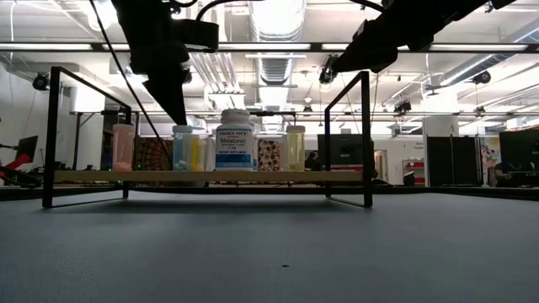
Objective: Pick and place medicine bottles onto shelf by color
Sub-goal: Adjust the blue pill bottle on the shelf, then put the orange pill bottle on the shelf
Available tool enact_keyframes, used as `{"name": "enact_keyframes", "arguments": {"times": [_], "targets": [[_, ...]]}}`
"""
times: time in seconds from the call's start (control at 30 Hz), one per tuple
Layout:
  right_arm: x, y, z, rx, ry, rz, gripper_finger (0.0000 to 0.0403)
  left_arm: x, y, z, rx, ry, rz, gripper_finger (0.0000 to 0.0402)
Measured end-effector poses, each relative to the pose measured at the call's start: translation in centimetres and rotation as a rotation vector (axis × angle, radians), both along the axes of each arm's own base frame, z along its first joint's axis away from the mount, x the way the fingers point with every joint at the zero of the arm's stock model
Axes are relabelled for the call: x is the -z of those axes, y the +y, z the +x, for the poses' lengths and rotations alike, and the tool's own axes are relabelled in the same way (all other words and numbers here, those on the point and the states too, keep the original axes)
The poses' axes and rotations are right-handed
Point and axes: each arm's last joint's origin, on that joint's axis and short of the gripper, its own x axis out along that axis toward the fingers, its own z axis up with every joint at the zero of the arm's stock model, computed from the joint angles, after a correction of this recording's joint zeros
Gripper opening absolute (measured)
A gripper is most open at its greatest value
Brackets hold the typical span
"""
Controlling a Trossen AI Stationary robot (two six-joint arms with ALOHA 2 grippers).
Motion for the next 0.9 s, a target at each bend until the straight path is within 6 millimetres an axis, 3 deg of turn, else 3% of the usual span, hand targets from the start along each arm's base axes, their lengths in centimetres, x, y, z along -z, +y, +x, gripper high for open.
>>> {"name": "enact_keyframes", "arguments": {"times": [0.53, 0.77, 0.9], "targets": [[0.0, 0.0, 0.0, -0.001, 0.003, -0.001, 0.0233, -0.6, 0.0, 0.1, 0.007, -0.004, -0.001, 0.0000], [0.2, 0.0, -0.1, 0.010, 0.021, 0.011, 0.0233, -2.6, -0.5, 0.4, 0.047, -0.066, -0.006, 0.0000], [0.1, -0.2, -0.6, 0.047, 0.058, 0.084, 0.0233, -4.1, -1.8, 0.8, 0.133, -0.182, 0.028, 0.0000]]}}
